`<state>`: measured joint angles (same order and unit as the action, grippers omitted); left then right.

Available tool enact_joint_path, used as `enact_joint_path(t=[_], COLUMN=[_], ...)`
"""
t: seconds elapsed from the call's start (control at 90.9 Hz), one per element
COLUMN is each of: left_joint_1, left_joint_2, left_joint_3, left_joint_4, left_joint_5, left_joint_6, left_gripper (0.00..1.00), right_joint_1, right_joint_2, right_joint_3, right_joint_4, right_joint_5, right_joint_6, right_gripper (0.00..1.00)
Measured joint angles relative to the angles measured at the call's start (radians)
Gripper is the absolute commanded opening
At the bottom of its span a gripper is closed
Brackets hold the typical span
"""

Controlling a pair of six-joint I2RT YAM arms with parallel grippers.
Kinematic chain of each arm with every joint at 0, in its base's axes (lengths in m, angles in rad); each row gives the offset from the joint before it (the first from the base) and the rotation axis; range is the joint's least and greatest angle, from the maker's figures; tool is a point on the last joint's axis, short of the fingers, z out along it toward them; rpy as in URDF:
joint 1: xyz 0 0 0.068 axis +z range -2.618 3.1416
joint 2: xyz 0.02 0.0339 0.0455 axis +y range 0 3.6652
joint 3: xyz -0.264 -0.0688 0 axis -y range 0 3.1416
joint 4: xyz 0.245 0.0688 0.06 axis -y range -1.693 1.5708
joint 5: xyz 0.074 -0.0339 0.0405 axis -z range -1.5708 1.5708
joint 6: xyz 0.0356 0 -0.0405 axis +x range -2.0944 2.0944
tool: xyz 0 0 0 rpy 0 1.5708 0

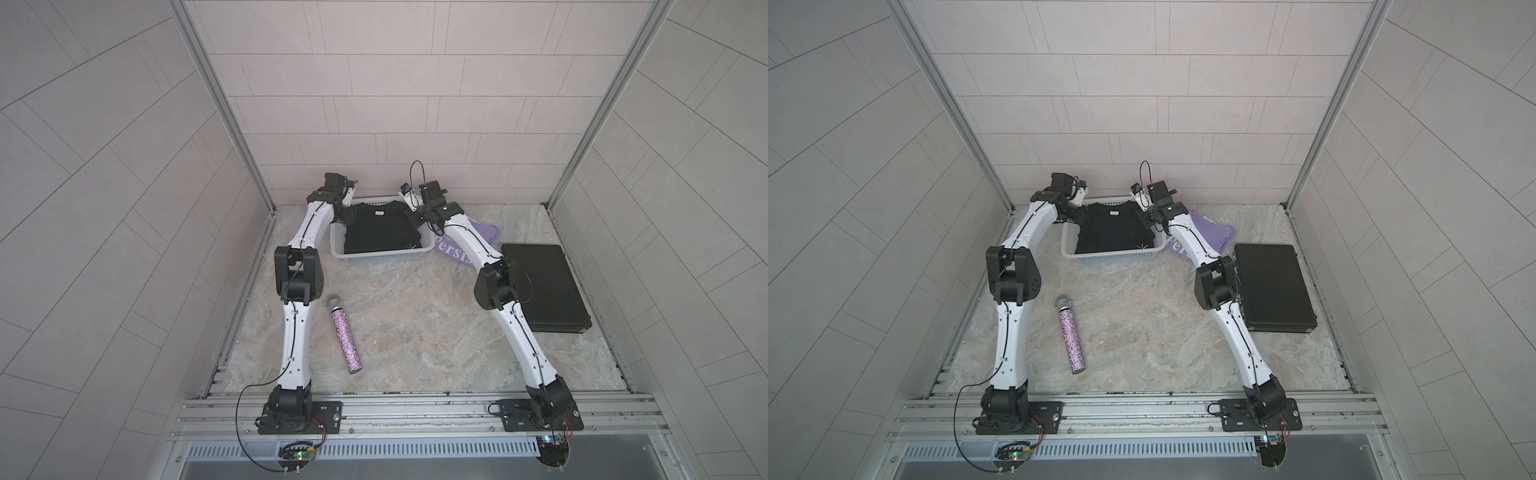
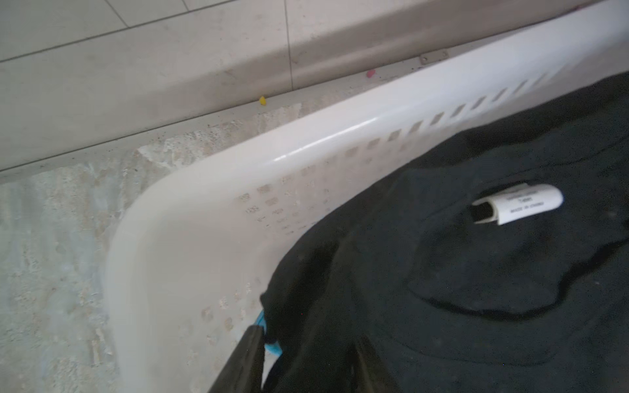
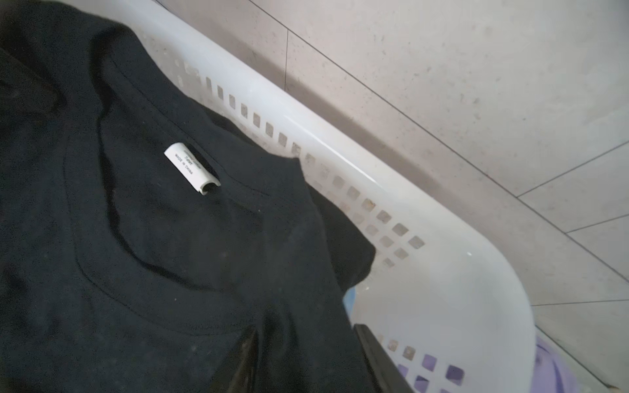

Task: Put the folded t-shirts into the basket
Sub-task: Place the T-shirt in the bin.

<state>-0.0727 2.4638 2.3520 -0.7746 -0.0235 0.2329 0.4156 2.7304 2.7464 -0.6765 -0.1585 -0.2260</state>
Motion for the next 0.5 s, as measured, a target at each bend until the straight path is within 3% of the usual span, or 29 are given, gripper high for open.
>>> enact_joint_path(t=[0.495], left_joint_1=[-0.019], left_joint_2=[-0.001], left_joint_3=[0.016], left_joint_4=[0.05], left_joint_5=[-0.183], left_joint_6=[0.078], left_gripper=[0.61], right_joint_1=[-0.001], right_joint_2=[-0.021], right_joint_3=[0.005], right_joint_4=[0.003], right_joint_5=[0.094], right_joint_6=[-0.041], right_gripper=[0.7])
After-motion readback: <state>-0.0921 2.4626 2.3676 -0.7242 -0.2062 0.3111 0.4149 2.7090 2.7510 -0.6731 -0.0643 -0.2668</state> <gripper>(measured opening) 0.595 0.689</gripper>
